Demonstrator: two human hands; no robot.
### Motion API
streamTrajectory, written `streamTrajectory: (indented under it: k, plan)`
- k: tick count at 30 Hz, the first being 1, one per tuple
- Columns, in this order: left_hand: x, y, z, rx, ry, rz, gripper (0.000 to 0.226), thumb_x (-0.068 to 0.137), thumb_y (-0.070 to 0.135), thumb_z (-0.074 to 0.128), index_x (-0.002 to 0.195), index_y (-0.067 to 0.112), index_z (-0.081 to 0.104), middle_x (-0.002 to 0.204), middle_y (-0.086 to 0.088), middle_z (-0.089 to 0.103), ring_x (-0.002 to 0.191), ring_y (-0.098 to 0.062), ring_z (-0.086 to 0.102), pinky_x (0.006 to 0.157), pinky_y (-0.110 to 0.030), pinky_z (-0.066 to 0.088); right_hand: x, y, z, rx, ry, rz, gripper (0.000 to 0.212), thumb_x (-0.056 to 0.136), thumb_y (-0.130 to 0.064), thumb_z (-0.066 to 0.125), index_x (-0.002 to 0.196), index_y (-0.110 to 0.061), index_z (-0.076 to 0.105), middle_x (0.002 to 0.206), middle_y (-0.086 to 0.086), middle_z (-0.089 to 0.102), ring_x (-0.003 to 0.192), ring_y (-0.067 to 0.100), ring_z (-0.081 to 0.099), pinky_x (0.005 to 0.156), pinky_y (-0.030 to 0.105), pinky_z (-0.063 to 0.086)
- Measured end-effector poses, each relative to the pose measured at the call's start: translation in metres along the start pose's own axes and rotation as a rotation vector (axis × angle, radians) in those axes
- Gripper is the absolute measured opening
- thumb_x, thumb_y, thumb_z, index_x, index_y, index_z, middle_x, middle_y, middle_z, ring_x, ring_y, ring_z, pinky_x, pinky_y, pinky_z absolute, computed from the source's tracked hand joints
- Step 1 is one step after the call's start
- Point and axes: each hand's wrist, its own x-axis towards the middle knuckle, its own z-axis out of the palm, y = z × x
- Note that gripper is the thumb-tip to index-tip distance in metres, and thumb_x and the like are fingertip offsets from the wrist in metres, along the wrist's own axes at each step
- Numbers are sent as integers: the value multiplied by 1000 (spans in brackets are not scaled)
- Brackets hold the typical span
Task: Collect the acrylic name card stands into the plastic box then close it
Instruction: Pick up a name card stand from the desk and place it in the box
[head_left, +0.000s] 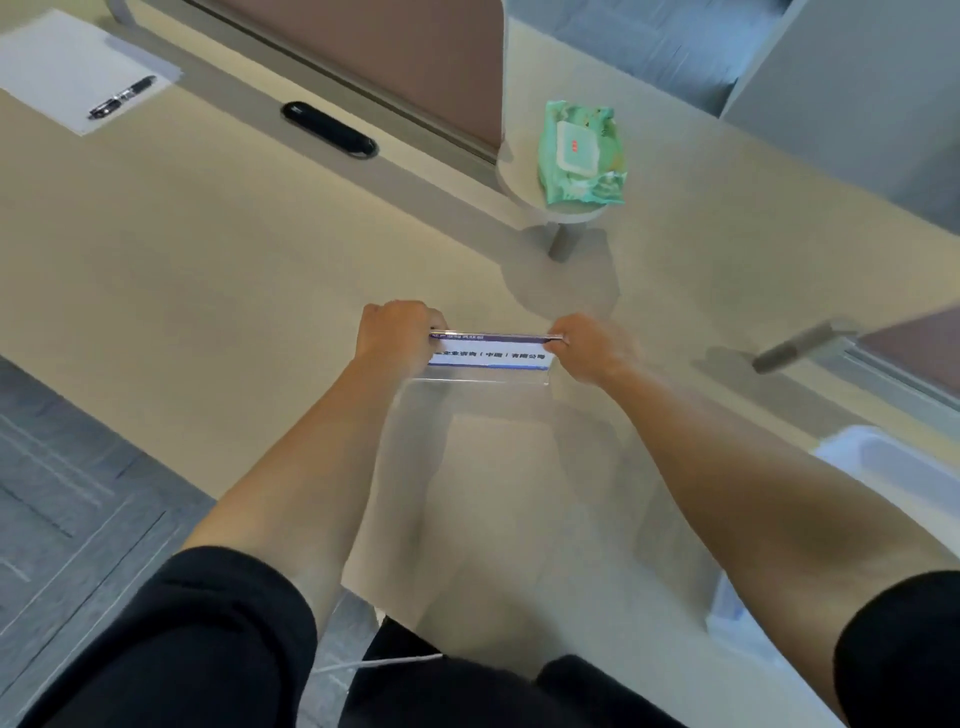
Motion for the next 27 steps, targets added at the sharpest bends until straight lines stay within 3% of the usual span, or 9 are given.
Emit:
streamTrajectory:
  k: [3,6,9,11,14,18,22,25,27]
  plan:
    - [-46,28,-2,-224,-97,58,13,83,26,72,93,18,71,92,3,64,92,-24,60,78,-33,43,-41,28,-16,13,16,-25,27,98,-27,55,120,-20,69,127,4,63,119,27,55,88,32,41]
    - [-89,69,-10,-444,-41,98,14,80,18,75,86,7,70,86,-8,67,80,-23,58,66,-24,41,-83,66,-38,73,57,-83,25,96,-27,59,116,-18,72,120,5,67,114,27,58,81,29,40]
    - [-134,121,-17,-533,96,145,8,86,19,69,92,16,74,78,12,67,74,-11,58,61,-10,37,-131,114,-53,85,121,-162,24,96,-27,60,112,-16,74,111,9,71,109,31,61,86,37,47]
    - [-161,157,-18,-524,159,228,8,89,19,66,92,16,73,76,12,67,71,-14,58,64,-16,40,-160,146,-59,145,189,-171,22,96,-29,61,110,-18,74,104,7,72,103,29,63,88,39,49]
    - [-192,198,-15,-535,229,283,14,91,22,61,92,14,72,78,0,69,73,-24,59,68,-30,44,-200,177,-67,318,249,-131,24,95,-33,64,111,-18,73,100,3,71,93,20,63,86,32,49]
    - [-214,242,-16,-588,277,273,13,92,22,62,99,22,73,80,5,70,73,-16,60,67,-24,43,-248,194,-71,610,390,43,32,101,-37,50,115,-16,70,101,6,73,91,24,67,81,34,51]
    - [-227,295,-19,-621,342,388,16,92,21,61,100,18,74,85,4,72,75,-15,62,69,-22,44,-281,198,-71,843,446,182,51,102,-51,39,139,-16,48,116,5,59,99,23,55,78,31,42]
    - [-234,319,-18,-672,347,447,17,91,22,59,99,18,73,82,3,72,73,-16,63,69,-26,46,-295,190,-79,1085,498,315,73,93,-58,54,151,-23,25,127,4,48,106,24,52,93,41,42]
    - [-235,329,-15,-712,362,456,17,91,23,60,101,19,74,81,1,72,73,-19,63,68,-28,47,-303,194,-83,1202,514,366,74,91,-52,61,150,-31,21,118,1,55,97,22,59,93,46,46]
